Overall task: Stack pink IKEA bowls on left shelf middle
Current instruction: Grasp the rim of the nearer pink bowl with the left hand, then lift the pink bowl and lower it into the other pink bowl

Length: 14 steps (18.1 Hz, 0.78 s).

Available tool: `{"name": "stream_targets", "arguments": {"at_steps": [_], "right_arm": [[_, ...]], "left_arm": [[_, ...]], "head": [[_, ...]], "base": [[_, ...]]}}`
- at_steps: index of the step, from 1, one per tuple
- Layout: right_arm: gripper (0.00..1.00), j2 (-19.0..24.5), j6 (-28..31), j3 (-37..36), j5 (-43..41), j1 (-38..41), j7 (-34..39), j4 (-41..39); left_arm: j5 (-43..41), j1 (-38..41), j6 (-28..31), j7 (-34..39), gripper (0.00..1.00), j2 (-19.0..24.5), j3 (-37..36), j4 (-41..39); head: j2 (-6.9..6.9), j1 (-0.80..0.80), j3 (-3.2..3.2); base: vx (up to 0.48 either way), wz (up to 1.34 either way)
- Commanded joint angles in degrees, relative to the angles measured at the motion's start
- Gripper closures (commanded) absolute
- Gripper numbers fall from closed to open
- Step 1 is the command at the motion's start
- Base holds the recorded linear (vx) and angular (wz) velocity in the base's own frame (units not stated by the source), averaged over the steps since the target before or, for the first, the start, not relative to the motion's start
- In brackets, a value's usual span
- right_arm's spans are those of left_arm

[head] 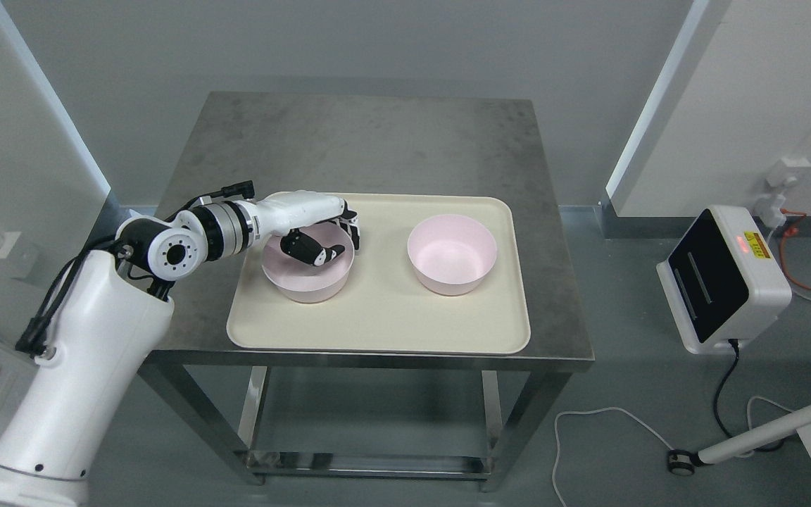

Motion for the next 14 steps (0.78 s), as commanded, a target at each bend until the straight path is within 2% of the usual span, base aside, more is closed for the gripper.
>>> {"name": "stream_targets", "arguments": {"at_steps": [1, 5, 9, 11, 14], "right_arm": [[0.00, -1.0, 0.0, -0.5, 0.4, 0.0, 0.0, 0.0], [0.00, -1.0, 0.0, -0.6, 0.4, 0.0, 0.0, 0.0], [0.00, -1.0, 0.0, -0.5, 0.4, 0.0, 0.0, 0.0], [0.00, -1.0, 0.0, -0.5, 0.4, 0.0, 0.0, 0.0], [0.00, -1.0, 0.0, -0.5, 0.4, 0.0, 0.0, 0.0]], "left_arm": [[-1.1, -0.1, -0.5, 0.0, 0.99, -3.4, 4.2, 2.7], [-0.3, -2.8, -0.5, -0.4, 1.00, -5.2, 8.1, 2.5], [-0.4, -7.1, -0.3, -3.4, 0.99, -15.8, 7.1, -1.5], [-0.8, -10.1, 0.5, -4.5, 0.99, -15.8, 2.1, -1.4], [-0.1, -15.5, 3.3, -3.7, 0.99, -15.8, -9.4, -1.1]], "head": [[0.00, 0.00, 0.00], [0.00, 0.00, 0.00], [0.00, 0.00, 0.00], [0.00, 0.00, 0.00], [0.00, 0.00, 0.00]], "base": [[0.000, 0.00], [0.000, 0.00], [0.000, 0.00], [0.000, 0.00], [0.000, 0.00]]}}
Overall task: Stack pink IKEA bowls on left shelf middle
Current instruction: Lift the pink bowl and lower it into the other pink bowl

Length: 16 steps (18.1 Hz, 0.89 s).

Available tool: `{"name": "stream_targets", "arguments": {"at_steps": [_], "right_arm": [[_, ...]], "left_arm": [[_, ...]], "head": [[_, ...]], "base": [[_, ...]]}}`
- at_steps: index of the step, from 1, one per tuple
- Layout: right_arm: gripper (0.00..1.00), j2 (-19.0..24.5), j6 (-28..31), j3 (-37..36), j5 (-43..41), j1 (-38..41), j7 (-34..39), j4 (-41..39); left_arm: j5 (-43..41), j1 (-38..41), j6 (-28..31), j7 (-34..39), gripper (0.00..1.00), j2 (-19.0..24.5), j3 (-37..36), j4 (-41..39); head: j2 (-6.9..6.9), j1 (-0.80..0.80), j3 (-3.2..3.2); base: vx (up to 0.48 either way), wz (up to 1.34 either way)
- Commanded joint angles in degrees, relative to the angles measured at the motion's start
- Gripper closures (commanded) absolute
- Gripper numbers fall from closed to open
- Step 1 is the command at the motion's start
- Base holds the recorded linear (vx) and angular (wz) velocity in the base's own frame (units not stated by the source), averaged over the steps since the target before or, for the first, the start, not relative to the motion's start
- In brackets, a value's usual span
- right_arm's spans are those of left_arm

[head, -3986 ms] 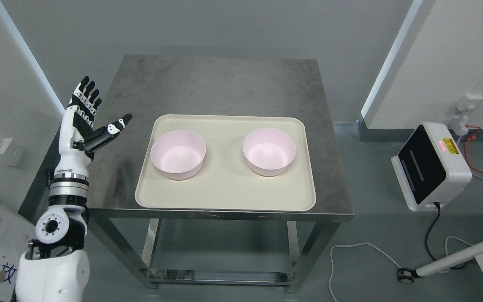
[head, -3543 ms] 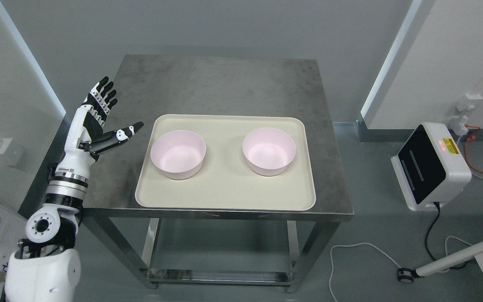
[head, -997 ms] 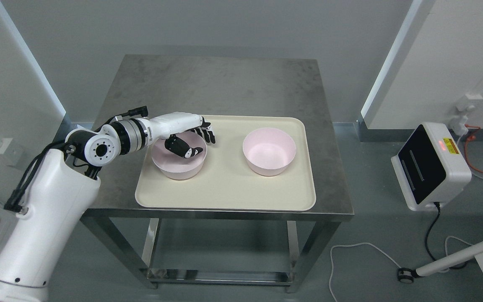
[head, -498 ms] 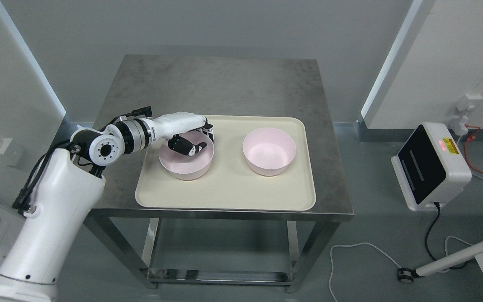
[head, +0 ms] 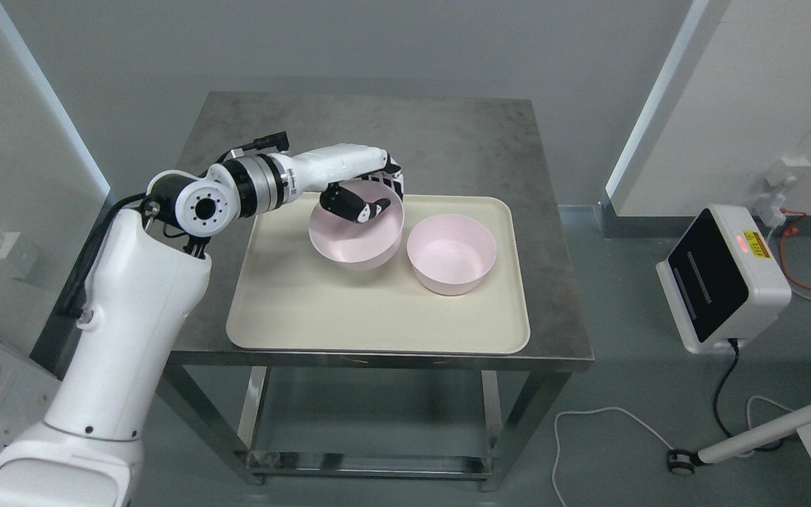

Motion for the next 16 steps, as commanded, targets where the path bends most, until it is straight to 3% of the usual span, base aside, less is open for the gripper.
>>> {"name": "stream_targets", "arguments": {"at_steps": [1, 6, 9, 16], "right_arm": [[0.00, -1.0, 0.0, -0.5, 0.4, 0.0, 0.0, 0.0], [0.00, -1.0, 0.0, -0.5, 0.4, 0.0, 0.0, 0.0], [0.00, -1.0, 0.0, -0.5, 0.4, 0.0, 0.0, 0.0], [0.00, -1.0, 0.0, -0.6, 0.4, 0.0, 0.0, 0.0]], "left_arm": [[0.8, -8.7, 3.0, 1.4, 0.99, -6.8, -15.9, -0.9], [1.8, -11.0, 3.7, 13.5, 0.97, -6.8, -32.1, 5.0], [0.6, -11.7, 3.6, 12.9, 0.98, -6.8, -31.7, 9.8], [-2.1, -12.7, 3.6, 8.0, 0.97, -6.8, -27.2, 10.4]], "head": [[0.00, 0.00, 0.00], [0.00, 0.00, 0.00], [0.00, 0.00, 0.00], [0.00, 0.00, 0.00]], "base": [[-0.001, -0.01], [0.000, 0.00], [0.000, 0.00], [0.000, 0.00]]}}
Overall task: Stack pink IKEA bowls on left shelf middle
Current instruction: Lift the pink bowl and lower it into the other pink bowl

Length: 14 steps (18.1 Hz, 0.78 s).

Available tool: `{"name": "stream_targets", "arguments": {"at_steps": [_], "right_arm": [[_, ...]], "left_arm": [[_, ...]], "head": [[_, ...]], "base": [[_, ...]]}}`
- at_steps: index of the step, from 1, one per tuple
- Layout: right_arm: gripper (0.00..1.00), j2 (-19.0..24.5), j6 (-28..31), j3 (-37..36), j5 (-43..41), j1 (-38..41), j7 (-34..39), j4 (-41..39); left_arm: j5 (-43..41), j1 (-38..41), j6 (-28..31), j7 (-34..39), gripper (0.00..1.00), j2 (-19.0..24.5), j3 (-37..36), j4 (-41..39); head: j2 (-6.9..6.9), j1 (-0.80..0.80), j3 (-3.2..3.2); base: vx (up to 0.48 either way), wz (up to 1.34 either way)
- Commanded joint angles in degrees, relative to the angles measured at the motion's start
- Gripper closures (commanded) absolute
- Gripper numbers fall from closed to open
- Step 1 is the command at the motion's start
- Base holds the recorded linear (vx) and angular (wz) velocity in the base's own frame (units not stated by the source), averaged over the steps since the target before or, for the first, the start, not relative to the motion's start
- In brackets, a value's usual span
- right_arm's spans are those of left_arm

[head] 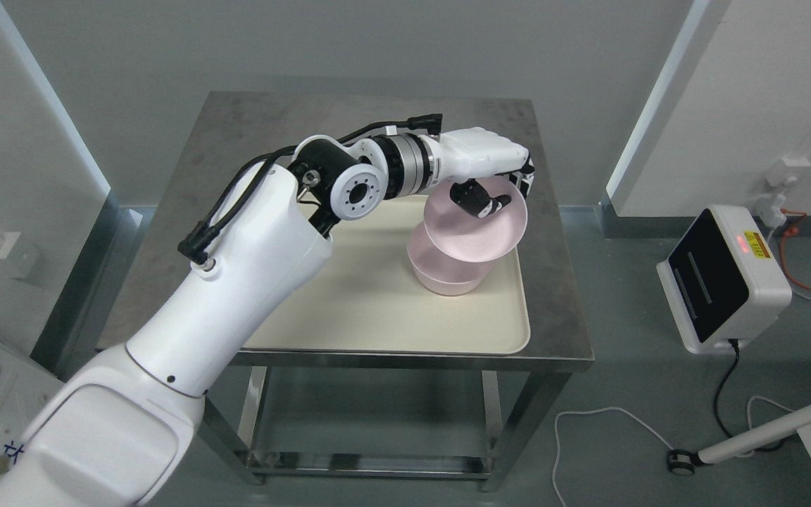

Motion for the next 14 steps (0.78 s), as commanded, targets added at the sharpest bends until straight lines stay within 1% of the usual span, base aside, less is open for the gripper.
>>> {"name": "stream_targets", "arguments": {"at_steps": [1, 5, 12, 14], "right_arm": [[0.00, -1.0, 0.0, -0.5, 0.4, 0.0, 0.0, 0.0], [0.00, -1.0, 0.0, -0.5, 0.4, 0.0, 0.0, 0.0], [0.00, -1.0, 0.0, -0.6, 0.4, 0.0, 0.0, 0.0], [0.00, -1.0, 0.0, -0.5, 0.4, 0.0, 0.0, 0.0]], "left_arm": [[-1.6, -1.6, -0.1, -0.8, 0.97, -0.7, -4.7, 4.5], [-2.1, -1.3, -0.1, -1.9, 0.97, -0.7, -3.9, 4.9], [-2.4, -1.1, -0.3, -2.2, 0.93, -0.7, -2.7, 4.9], [-2.4, -1.1, -0.5, -2.2, 0.85, -0.7, -2.3, 4.9]], "head": [[0.00, 0.00, 0.00], [0.00, 0.00, 0.00], [0.00, 0.00, 0.00], [0.00, 0.00, 0.00]], "base": [[0.000, 0.00], [0.000, 0.00], [0.000, 0.00], [0.000, 0.00]]}}
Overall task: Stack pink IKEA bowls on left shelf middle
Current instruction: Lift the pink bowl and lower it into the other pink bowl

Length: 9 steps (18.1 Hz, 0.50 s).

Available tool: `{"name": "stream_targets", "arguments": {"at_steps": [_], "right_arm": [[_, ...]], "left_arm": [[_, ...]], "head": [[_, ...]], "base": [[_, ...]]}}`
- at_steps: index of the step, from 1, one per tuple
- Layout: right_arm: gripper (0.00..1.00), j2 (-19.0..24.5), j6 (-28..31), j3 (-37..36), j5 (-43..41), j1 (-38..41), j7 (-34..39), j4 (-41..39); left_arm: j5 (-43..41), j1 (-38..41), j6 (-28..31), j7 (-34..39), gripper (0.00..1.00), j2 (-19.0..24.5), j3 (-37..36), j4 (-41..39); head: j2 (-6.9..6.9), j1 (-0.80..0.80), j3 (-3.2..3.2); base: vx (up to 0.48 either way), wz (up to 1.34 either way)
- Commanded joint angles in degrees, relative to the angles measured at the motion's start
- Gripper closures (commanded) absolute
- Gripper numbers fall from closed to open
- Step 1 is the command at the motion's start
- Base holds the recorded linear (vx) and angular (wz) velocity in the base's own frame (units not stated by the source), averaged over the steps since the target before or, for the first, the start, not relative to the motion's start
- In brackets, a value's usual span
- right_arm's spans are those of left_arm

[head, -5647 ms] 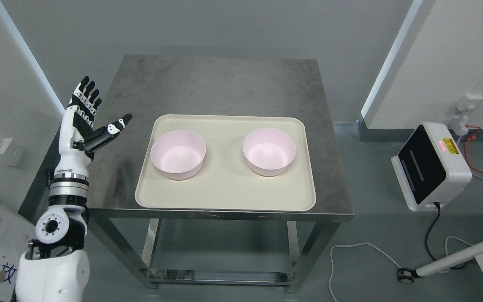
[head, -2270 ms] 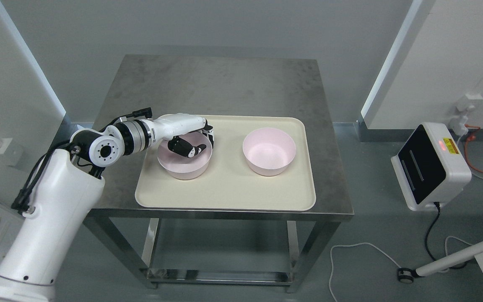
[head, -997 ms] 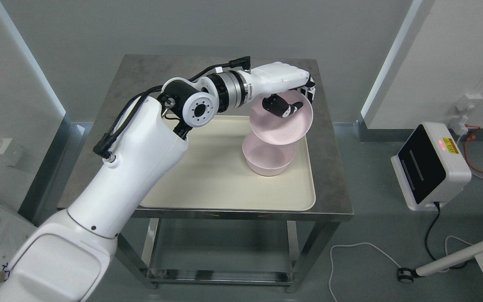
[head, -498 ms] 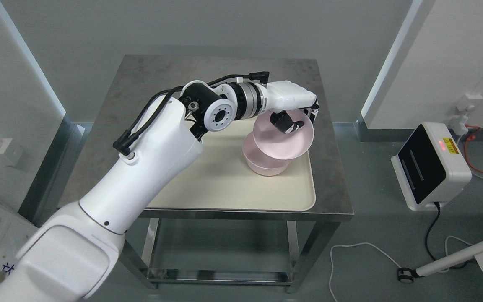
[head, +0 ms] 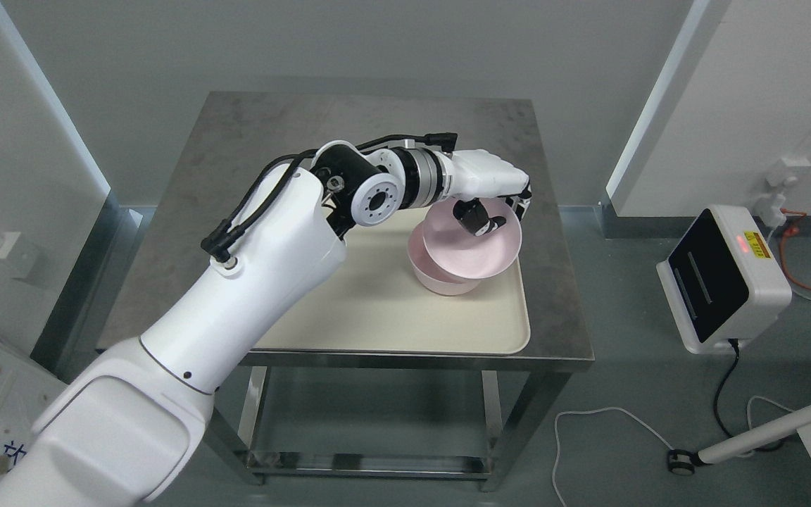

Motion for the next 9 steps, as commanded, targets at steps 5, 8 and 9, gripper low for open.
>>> {"name": "stream_targets", "arguments": {"at_steps": [5, 8, 9], "right_arm": [[0.00, -1.0, 0.0, -0.6, 0.4, 0.0, 0.0, 0.0], [0.00, -1.0, 0.0, -0.6, 0.4, 0.0, 0.0, 0.0], [0.00, -1.0, 0.0, -0.5, 0.4, 0.0, 0.0, 0.0]], "left_arm": [[-0.3, -0.5, -0.3, 0.0, 0.80, 0.5, 2.4, 1.3], [-0.3, -1.0, -0.3, 0.0, 0.80, 0.5, 3.9, 2.0], [-0.3, -1.2, -0.3, 0.0, 0.80, 0.5, 4.0, 2.0]], "head": [[0.00, 0.00, 0.00], [0.00, 0.00, 0.00], [0.00, 0.00, 0.00]], "base": [[0.000, 0.00], [0.000, 0.00], [0.000, 0.00]]}}
